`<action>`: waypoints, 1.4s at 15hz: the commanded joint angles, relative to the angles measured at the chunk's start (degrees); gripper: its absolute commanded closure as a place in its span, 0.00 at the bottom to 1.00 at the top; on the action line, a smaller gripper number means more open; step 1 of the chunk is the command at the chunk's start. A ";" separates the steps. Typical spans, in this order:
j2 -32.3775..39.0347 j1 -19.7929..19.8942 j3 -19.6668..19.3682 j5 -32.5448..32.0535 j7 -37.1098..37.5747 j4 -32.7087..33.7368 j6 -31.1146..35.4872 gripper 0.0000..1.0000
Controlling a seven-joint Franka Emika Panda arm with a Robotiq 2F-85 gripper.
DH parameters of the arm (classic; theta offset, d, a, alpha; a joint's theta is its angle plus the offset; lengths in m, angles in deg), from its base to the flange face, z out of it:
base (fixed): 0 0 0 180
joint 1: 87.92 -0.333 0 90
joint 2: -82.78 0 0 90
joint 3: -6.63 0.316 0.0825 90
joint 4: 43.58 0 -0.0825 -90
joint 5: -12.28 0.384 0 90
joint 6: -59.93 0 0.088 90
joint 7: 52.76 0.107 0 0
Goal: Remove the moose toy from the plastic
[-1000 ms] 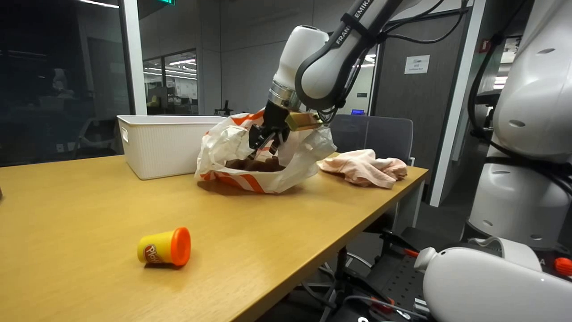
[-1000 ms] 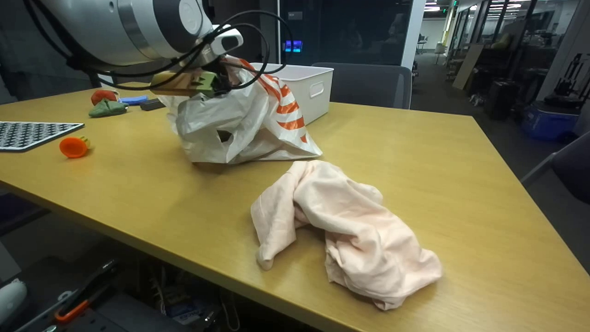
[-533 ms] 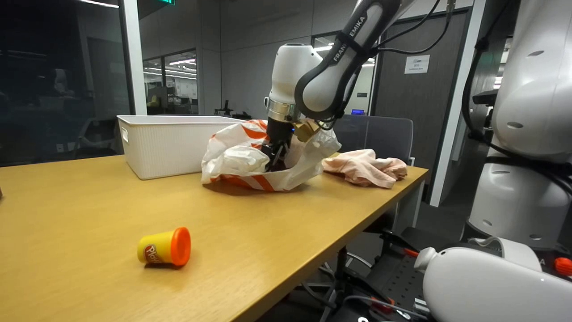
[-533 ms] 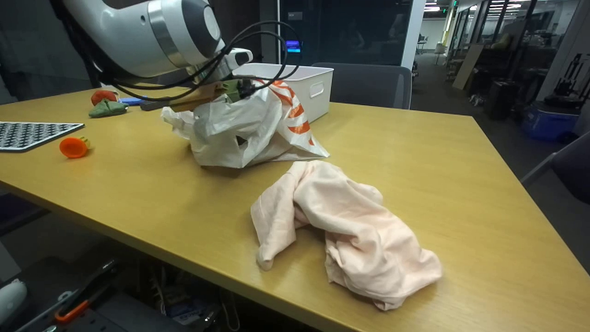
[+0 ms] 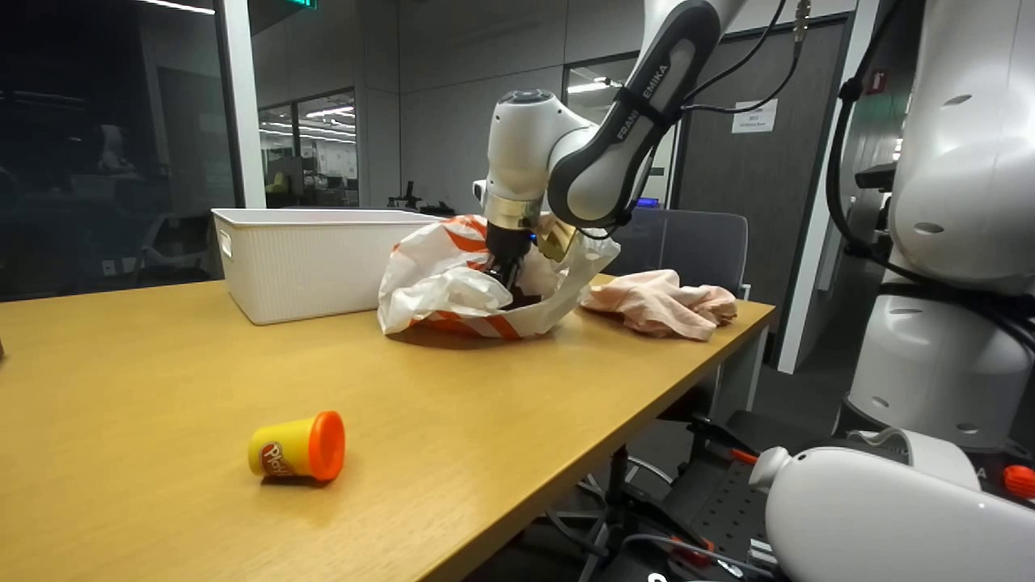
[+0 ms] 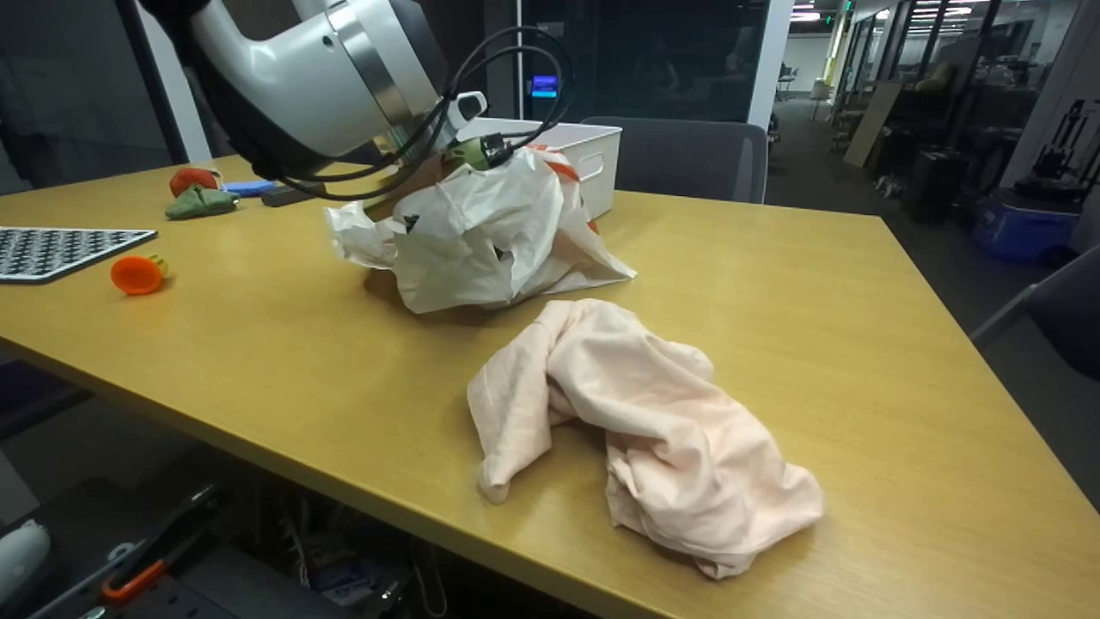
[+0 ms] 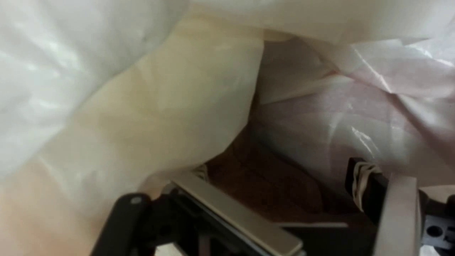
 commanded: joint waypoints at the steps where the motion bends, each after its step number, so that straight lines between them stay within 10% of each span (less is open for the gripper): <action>1: 4.40 0.88 0.53 6.86 -4.31 3.39 1.05 0.00; 3: 5.84 1.14 0.55 10.23 -6.14 4.84 0.49 0.00; 13: 5.33 -2.73 -3.46 18.02 -13.55 5.47 0.64 0.85; 21: 0.96 -3.70 -4.50 12.11 -9.33 4.82 -2.97 0.90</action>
